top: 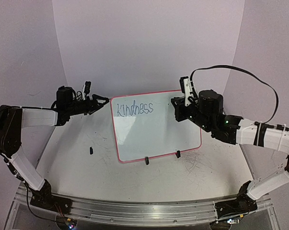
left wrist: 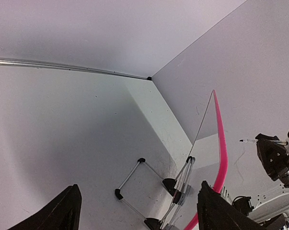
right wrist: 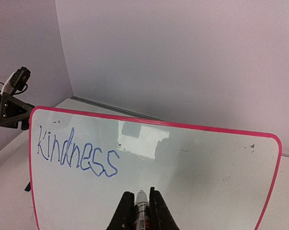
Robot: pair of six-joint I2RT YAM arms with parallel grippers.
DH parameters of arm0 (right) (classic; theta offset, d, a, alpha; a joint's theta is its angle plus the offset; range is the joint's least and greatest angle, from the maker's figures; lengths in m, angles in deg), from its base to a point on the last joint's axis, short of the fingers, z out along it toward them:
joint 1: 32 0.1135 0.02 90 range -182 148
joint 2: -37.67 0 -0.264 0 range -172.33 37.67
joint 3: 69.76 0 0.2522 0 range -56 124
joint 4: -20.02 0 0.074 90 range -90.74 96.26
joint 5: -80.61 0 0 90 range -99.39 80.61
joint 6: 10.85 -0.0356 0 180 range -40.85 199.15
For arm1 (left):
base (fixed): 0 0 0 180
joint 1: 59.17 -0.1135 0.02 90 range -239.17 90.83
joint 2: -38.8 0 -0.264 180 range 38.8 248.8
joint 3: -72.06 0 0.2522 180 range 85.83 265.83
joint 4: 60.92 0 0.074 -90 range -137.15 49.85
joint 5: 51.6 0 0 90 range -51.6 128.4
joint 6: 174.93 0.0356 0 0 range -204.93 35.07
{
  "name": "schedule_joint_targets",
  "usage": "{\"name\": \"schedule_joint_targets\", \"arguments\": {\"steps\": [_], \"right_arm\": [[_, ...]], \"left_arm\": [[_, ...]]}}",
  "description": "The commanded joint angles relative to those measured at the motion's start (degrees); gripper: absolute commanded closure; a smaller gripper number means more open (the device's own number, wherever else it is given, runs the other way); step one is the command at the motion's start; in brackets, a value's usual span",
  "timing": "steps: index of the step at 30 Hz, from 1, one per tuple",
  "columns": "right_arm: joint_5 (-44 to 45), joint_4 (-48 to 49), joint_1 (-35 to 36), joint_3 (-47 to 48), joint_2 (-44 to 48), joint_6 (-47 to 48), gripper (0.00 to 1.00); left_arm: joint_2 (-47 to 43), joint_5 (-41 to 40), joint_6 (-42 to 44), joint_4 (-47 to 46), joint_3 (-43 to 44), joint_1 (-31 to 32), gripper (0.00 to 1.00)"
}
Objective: Write a sentence on the whiteboard
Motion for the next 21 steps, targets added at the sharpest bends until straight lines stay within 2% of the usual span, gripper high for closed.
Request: {"name": "schedule_joint_targets", "arguments": {"steps": [1,9,16,21], "right_arm": [[0.3,3.3,-0.5,3.5,-2.1,2.0,1.0],[-7.1,3.5,-2.7,5.0,-5.1,1.0,1.0],[-10.6,3.5,-3.8,5.1,-6.4,-0.1,1.0],[-10.3,3.8,-3.8,4.4,-6.0,-0.1,1.0]], "left_arm": [[-1.2,-0.2,4.2,-0.7,0.8,0.3,0.15],[2.5,5.0,5.4,-0.7,1.2,1.3,0.16],[4.4,7.4,5.9,-0.7,2.2,2.4,0.31],[4.8,8.2,6.6,-0.7,1.8,2.5,0.35]]}}
